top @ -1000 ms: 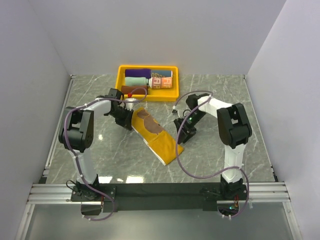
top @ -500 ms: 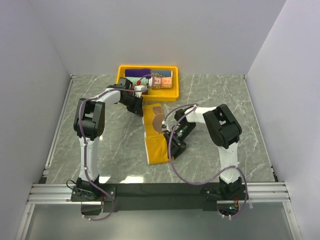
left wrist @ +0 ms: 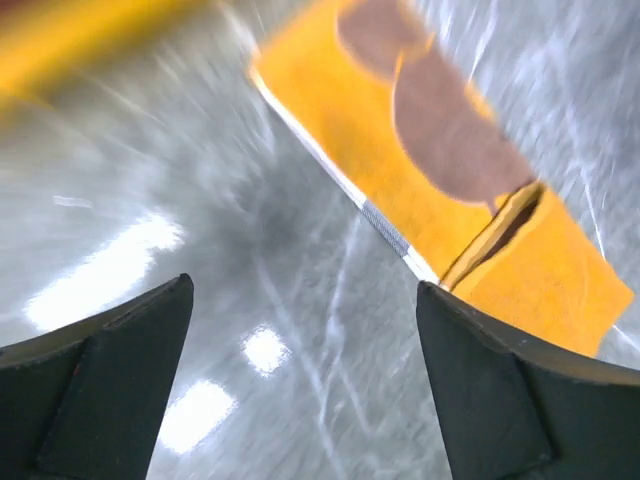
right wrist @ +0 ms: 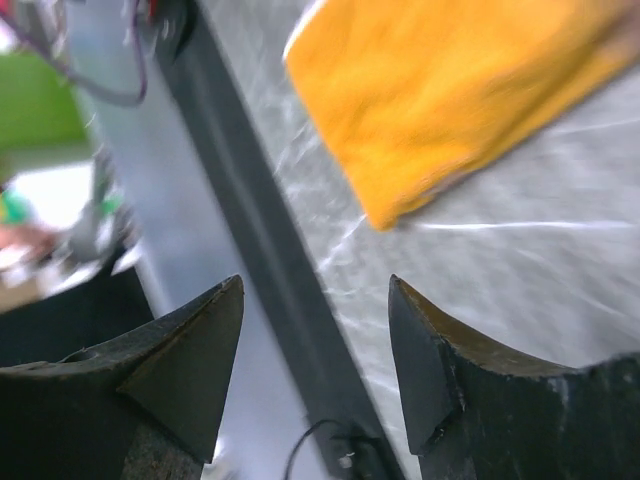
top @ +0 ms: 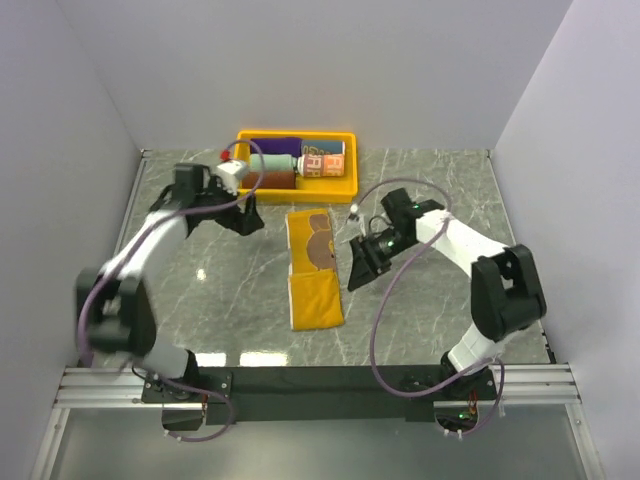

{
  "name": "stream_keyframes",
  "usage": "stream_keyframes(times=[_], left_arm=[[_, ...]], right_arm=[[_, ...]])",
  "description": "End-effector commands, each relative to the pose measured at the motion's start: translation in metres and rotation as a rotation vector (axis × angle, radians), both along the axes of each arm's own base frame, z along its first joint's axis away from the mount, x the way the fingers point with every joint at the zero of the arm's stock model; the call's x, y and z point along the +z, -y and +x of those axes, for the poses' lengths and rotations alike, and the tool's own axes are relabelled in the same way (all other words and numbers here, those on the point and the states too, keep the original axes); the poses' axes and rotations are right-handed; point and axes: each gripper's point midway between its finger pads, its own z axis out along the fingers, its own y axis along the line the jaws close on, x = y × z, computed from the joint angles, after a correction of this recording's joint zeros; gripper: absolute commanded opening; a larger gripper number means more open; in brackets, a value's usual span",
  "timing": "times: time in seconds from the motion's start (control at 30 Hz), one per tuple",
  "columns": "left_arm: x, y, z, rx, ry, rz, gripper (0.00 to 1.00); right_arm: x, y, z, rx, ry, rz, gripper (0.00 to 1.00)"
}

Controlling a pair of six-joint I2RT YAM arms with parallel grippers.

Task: Roll the towels
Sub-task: Fold the towel, then roll the towel

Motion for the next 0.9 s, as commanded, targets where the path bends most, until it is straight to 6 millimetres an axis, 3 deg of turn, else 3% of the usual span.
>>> stream_keyframes(times=[0.0,0.07,0.1,0.13,0.17,0.2,0.23,0.33,0.37,0.4,0.47,0.5,0.6,0.73,0.87], left_arm=[[0.086,-0.017,-0.006,0.07,0.395,-0.008,1.0],[0.101,-0.037,-0.008,0.226,0.46,-0.028,1.0],[0.108,-0.035,-0.022,0.191,0.513,-0.033,0.99],[0.107,-0.032,-0.031,0.133,0.53,-0.019,0.99],[0.109,-0.018,-0.046,-0.033,0.58,-0.007,1.0],[0.096,-0.013,-0.066,-0.118,0.504,0.009,0.99],[0.092,-0.005,-0.076,-0.244,0.549,0.063,0.99],[0.067,0.01,-0.107,-0.363,0.544,0.149,0.98],[0.053,0.01,-0.12,-0.399,0.562,0.178,0.97],[0.045,0.009,-0.122,-0.392,0.568,0.222,0.95],[0.03,0.032,-0.144,-0.476,0.55,0.227,0.88],[0.012,0.038,-0.154,-0.519,0.499,0.246,0.78],[-0.013,0.068,-0.187,-0.668,0.475,0.26,0.64],[-0.028,0.107,-0.219,-0.836,0.577,0.256,0.55],[-0.044,0.124,-0.237,-0.946,0.594,0.279,0.47]], right_arm=[[0.019,0.005,0.038,-0.072,0.184,-0.006,0.66],[0.028,-0.004,0.049,-0.086,0.201,0.022,0.65],[0.032,-0.013,0.051,-0.078,0.201,0.036,0.64],[0.041,-0.023,0.059,-0.086,0.208,0.057,0.64],[0.035,-0.03,0.06,-0.075,0.181,0.058,0.63],[0.039,-0.042,0.059,-0.048,0.179,0.077,0.63],[0.038,-0.049,0.06,-0.046,0.162,0.084,0.62],[0.022,-0.068,0.053,-0.02,0.093,0.085,0.55],[0.009,-0.069,0.053,-0.019,0.06,0.065,0.52],[0.0,-0.071,0.049,-0.011,0.036,0.056,0.49],[-0.025,-0.071,0.047,-0.014,-0.009,0.01,0.47],[-0.035,-0.069,0.045,-0.019,-0.03,-0.008,0.43],[-0.063,-0.063,0.051,-0.052,-0.048,-0.094,0.35],[-0.084,-0.059,0.048,-0.068,-0.111,-0.145,0.26],[-0.101,-0.056,0.042,-0.072,-0.16,-0.17,0.18]])
